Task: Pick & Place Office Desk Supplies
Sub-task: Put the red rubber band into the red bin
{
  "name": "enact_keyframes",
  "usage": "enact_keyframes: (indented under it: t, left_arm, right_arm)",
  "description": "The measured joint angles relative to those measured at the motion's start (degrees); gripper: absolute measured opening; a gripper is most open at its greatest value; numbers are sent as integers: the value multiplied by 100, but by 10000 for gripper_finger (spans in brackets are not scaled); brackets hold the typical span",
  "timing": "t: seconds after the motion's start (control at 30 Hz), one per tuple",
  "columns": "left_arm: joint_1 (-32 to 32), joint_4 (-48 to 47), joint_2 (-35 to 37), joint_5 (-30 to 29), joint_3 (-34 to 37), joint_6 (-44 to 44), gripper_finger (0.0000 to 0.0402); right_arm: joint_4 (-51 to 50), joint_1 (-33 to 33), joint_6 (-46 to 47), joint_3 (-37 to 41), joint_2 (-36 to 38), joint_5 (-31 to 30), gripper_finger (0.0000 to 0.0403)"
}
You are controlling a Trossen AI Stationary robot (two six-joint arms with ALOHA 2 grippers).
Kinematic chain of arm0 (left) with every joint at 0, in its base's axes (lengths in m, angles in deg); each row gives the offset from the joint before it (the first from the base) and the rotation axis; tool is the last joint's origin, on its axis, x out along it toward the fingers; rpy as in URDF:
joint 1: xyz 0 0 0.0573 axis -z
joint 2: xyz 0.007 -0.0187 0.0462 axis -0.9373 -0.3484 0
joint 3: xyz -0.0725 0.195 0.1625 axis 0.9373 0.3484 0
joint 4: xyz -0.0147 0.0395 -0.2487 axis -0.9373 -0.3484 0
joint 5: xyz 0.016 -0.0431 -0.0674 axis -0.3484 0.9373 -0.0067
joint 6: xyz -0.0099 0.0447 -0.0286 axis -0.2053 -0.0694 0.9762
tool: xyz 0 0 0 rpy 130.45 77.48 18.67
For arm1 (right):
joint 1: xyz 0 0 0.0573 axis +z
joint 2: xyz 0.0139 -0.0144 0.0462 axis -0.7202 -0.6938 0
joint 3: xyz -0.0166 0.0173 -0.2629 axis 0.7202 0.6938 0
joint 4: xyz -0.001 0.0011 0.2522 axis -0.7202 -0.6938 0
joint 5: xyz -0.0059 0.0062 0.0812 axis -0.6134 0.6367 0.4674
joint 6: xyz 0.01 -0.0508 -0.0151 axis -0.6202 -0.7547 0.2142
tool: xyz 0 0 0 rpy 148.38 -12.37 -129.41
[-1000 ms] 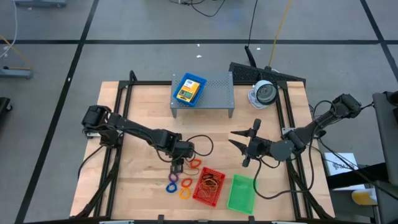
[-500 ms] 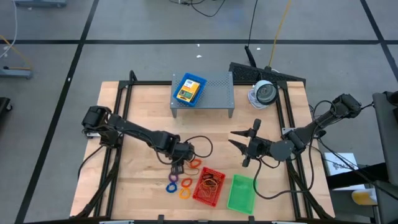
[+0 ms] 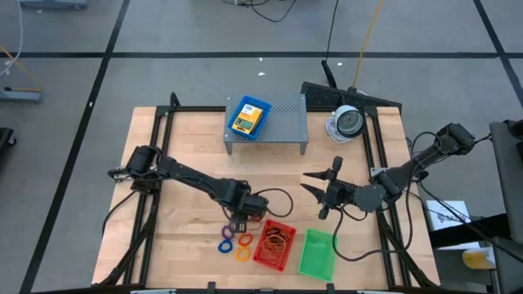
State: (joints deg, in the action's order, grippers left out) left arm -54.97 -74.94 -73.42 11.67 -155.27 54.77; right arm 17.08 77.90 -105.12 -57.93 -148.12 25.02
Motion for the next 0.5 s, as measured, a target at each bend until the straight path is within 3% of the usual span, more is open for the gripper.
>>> enact_keyframes:
  t: [0.5]
  left_arm:
    - [-63, 544, 0, 319, 73, -735, 170]
  right_arm:
    - [-128, 0, 52, 0, 0, 2, 141]
